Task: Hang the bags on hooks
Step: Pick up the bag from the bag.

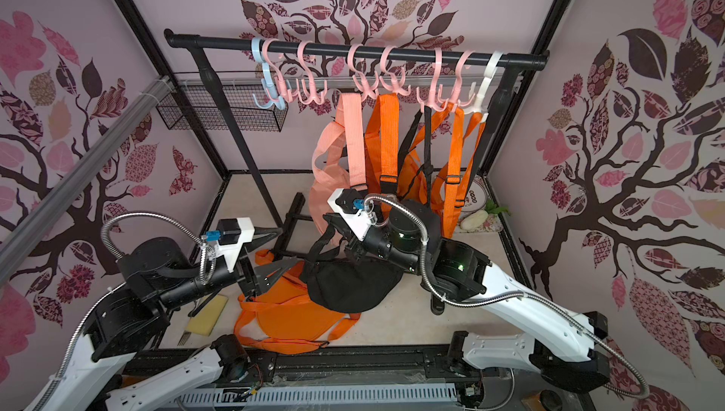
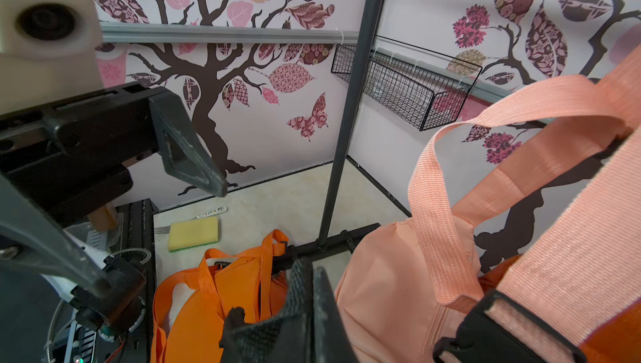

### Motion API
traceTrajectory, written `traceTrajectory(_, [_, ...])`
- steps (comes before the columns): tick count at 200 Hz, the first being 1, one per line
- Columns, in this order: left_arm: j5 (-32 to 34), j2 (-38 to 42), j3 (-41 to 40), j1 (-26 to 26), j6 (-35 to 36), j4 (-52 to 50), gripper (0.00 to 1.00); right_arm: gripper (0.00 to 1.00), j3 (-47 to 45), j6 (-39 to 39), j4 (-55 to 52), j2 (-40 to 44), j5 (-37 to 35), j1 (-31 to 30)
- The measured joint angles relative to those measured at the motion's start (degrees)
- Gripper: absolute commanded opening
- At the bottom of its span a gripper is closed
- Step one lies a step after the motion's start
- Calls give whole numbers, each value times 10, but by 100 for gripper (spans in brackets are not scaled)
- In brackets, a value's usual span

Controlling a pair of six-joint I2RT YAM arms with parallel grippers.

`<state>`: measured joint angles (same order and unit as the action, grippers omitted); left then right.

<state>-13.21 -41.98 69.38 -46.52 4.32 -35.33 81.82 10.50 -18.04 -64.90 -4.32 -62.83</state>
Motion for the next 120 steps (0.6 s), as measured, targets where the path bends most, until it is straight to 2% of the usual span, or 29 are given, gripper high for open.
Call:
traceTrajectory(60, [-54,-41,-22,0,-24,43,66,0,47,7,-32,-16,-10,-9])
traceTrajectory(120, [-103,-35,-39,0,-74,91,68,0,71,15,-37,-48,-36,-9])
